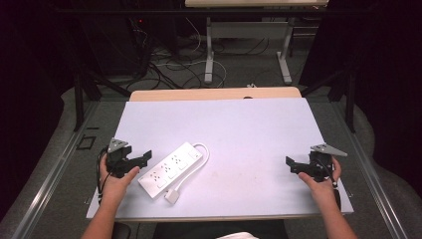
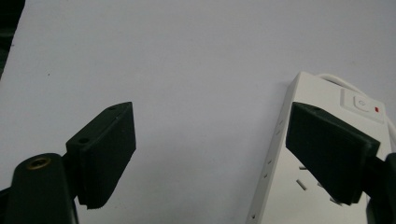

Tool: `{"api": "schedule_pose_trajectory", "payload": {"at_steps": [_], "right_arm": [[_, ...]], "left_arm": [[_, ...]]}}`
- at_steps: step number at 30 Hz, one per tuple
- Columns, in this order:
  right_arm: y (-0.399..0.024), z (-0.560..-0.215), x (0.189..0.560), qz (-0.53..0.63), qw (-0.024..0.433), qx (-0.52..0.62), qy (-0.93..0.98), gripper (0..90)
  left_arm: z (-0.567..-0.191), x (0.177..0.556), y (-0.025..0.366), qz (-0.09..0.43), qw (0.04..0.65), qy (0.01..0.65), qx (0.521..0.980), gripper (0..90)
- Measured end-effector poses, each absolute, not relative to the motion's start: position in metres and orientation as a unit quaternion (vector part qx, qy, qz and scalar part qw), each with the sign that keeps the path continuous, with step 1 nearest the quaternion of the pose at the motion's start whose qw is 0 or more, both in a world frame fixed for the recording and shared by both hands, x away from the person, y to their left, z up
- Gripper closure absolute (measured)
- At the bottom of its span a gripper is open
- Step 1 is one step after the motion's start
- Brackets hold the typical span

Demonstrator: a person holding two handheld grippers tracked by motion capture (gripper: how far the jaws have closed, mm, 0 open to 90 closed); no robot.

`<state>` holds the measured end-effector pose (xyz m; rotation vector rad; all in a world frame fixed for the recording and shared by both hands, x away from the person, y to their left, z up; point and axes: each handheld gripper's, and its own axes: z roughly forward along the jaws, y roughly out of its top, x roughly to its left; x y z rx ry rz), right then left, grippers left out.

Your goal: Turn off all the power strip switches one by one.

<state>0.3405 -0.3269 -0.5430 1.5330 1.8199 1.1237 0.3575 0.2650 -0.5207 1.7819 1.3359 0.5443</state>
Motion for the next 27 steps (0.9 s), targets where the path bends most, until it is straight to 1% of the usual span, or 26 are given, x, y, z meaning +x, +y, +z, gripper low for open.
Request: {"api": "schedule_pose_trajectory", "payload": {"at_steps": [3,4,5,6,8,13,16,23,25,26,27], "right_arm": [[-0.326,-0.541,0.340,0.415,0.259,0.557,0.671,0.0],[-0.323,-0.540,0.339,0.416,0.269,0.553,0.670,0.0],[-0.322,-0.539,0.337,0.414,0.265,0.553,0.672,0.0],[-0.321,-0.539,0.338,0.414,0.277,0.549,0.671,0.0],[-0.319,-0.537,0.336,0.417,0.272,0.550,0.671,0.0],[-0.317,-0.536,0.336,0.416,0.278,0.540,0.677,0.0],[-0.317,-0.537,0.338,0.417,0.277,0.542,0.675,0.0],[-0.318,-0.538,0.338,0.416,0.271,0.536,0.683,1.0],[-0.317,-0.538,0.337,0.418,0.270,0.537,0.681,1.1],[-0.317,-0.538,0.336,0.414,0.269,0.540,0.682,1.0],[-0.317,-0.538,0.336,0.417,0.271,0.539,0.680,1.0]], "left_arm": [[-0.519,0.357,0.264,0.220,0.417,0.527,0.707,17.1],[-0.518,0.354,0.264,0.223,0.417,0.524,0.708,21.3],[-0.518,0.354,0.263,0.225,0.418,0.522,0.708,22.6],[-0.518,0.354,0.263,0.225,0.418,0.522,0.708,23.3],[-0.517,0.352,0.263,0.226,0.418,0.519,0.710,25.3],[-0.515,0.345,0.261,0.233,0.429,0.510,0.708,36.1],[-0.513,0.341,0.257,0.241,0.419,0.501,0.717,41.1],[-0.511,0.339,0.252,0.247,0.417,0.489,0.725,59.0],[-0.511,0.338,0.251,0.246,0.414,0.484,0.730,60.8],[-0.510,0.338,0.250,0.240,0.419,0.471,0.738,63.4],[-0.510,0.338,0.250,0.240,0.419,0.471,0.738,63.6]]}}
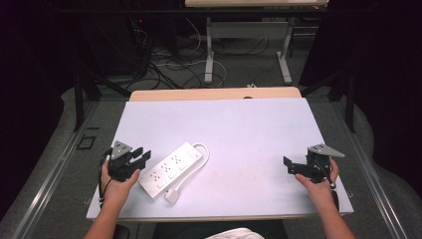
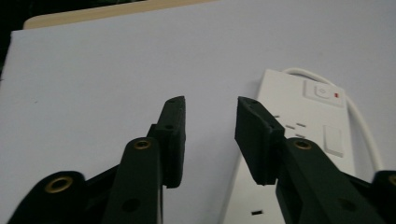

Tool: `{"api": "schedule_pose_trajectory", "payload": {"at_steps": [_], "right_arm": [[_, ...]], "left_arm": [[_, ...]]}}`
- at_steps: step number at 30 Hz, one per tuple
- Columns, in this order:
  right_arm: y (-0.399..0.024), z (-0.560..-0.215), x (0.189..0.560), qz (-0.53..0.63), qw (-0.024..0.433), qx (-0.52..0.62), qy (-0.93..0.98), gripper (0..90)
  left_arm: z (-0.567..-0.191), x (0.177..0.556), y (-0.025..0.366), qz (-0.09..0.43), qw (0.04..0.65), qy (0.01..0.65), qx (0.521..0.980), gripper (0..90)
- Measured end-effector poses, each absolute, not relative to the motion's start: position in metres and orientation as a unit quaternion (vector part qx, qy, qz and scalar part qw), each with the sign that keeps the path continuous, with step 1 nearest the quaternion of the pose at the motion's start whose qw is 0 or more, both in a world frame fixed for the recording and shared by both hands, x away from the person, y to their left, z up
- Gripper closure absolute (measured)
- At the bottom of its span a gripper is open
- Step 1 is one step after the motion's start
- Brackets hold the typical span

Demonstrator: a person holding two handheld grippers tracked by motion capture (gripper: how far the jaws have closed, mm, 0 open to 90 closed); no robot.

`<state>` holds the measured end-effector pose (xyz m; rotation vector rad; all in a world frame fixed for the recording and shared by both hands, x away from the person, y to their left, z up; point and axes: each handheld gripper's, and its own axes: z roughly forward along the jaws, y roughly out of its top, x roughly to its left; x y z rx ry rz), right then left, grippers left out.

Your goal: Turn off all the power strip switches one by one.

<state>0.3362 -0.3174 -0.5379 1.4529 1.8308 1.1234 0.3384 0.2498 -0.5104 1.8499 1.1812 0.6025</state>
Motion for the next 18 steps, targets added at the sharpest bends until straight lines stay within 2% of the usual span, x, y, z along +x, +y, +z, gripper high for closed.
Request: {"api": "schedule_pose_trajectory", "payload": {"at_steps": [6,18], "right_arm": [[-0.319,-0.539,0.336,0.419,0.271,0.540,0.678,1.0],[-0.317,-0.540,0.335,0.421,0.264,0.537,0.682,1.0]], "left_arm": [[-0.512,0.336,0.240,0.235,0.419,0.461,0.746,64.7],[-0.516,0.332,0.213,0.199,0.396,0.435,0.784,84.6]]}}
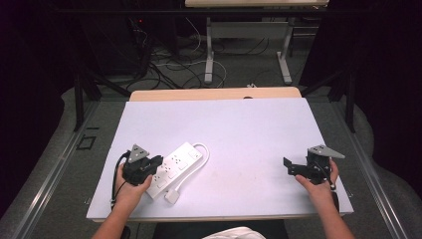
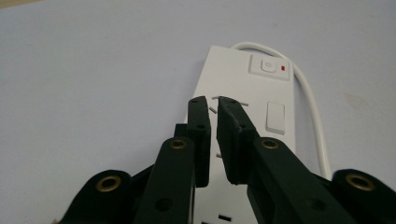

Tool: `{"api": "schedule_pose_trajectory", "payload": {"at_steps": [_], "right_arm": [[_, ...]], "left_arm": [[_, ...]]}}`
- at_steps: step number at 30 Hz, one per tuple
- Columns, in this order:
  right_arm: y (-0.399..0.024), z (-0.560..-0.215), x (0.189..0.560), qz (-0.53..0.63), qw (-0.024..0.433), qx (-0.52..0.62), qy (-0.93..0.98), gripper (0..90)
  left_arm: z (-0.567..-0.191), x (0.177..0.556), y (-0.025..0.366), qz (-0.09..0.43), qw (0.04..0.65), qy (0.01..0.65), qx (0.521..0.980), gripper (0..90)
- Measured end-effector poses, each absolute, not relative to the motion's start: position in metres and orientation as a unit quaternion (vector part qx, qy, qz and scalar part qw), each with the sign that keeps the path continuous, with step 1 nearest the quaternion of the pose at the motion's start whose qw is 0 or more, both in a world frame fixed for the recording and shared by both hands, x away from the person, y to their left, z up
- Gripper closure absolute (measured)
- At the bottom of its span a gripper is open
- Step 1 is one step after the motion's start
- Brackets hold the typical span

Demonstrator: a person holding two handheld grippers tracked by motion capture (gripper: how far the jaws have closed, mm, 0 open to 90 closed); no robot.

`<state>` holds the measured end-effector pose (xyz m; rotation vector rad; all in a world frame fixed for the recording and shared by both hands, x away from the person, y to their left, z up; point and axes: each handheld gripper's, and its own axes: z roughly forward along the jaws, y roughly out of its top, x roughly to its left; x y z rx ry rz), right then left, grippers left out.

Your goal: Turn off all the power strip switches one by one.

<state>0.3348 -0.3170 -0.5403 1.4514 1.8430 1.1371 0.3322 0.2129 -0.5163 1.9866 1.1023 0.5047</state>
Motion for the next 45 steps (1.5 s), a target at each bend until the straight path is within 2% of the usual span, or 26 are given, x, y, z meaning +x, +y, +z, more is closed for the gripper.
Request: {"api": "schedule_pose_trajectory", "payload": {"at_steps": [5,16,20,37,45], "right_arm": [[-0.313,-0.542,0.338,0.420,0.265,0.535,0.684,1.0],[-0.312,-0.545,0.342,0.418,0.256,0.534,0.689,1.0],[-0.312,-0.546,0.342,0.411,0.266,0.538,0.686,0.0],[-0.314,-0.547,0.342,0.409,0.253,0.539,0.691,0.0],[-0.314,-0.547,0.341,0.404,0.249,0.536,0.699,0.0]], "left_arm": [[-0.519,0.332,0.211,0.184,0.390,0.443,0.786,89.7],[-0.517,0.335,0.211,0.166,0.380,0.449,0.791,90.0],[-0.515,0.339,0.203,0.158,0.379,0.454,0.791,90.0],[-0.503,0.367,0.148,0.119,0.380,0.456,0.796,90.0],[-0.505,0.382,0.128,0.115,0.362,0.450,0.809,90.0]]}}
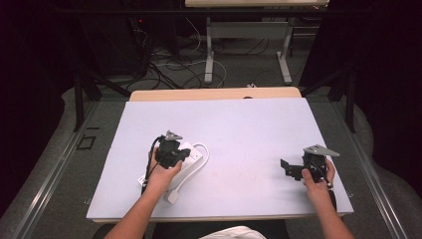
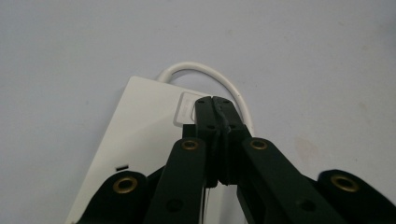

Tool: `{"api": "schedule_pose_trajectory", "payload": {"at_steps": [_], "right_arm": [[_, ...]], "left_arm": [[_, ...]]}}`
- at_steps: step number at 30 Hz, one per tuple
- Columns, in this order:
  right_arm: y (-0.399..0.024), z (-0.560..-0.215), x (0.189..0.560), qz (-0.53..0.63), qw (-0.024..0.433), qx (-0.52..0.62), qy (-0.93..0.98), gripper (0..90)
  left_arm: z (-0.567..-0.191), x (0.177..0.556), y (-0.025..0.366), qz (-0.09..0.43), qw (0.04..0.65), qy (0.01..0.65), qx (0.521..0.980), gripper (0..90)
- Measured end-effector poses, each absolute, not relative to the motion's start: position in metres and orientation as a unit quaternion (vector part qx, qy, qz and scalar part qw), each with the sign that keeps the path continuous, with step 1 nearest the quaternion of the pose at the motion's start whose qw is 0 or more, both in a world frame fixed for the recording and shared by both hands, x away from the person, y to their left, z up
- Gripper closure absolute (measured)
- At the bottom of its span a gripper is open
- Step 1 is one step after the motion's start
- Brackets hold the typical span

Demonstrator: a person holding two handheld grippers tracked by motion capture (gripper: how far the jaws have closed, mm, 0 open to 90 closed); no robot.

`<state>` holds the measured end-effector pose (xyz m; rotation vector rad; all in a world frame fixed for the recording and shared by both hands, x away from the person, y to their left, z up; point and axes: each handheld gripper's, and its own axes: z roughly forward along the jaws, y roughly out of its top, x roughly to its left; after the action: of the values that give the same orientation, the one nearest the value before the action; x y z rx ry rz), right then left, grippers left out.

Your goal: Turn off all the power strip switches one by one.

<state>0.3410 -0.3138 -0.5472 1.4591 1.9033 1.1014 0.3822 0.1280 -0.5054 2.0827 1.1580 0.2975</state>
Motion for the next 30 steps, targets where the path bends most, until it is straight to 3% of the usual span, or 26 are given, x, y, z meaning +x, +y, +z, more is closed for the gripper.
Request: {"api": "schedule_pose_trajectory", "payload": {"at_steps": [30], "right_arm": [[-0.314,-0.549,0.342,0.399,0.244,0.532,0.706,0.0]], "left_arm": [[-0.522,0.412,0.106,0.103,0.307,0.474,0.819,90.0]]}}
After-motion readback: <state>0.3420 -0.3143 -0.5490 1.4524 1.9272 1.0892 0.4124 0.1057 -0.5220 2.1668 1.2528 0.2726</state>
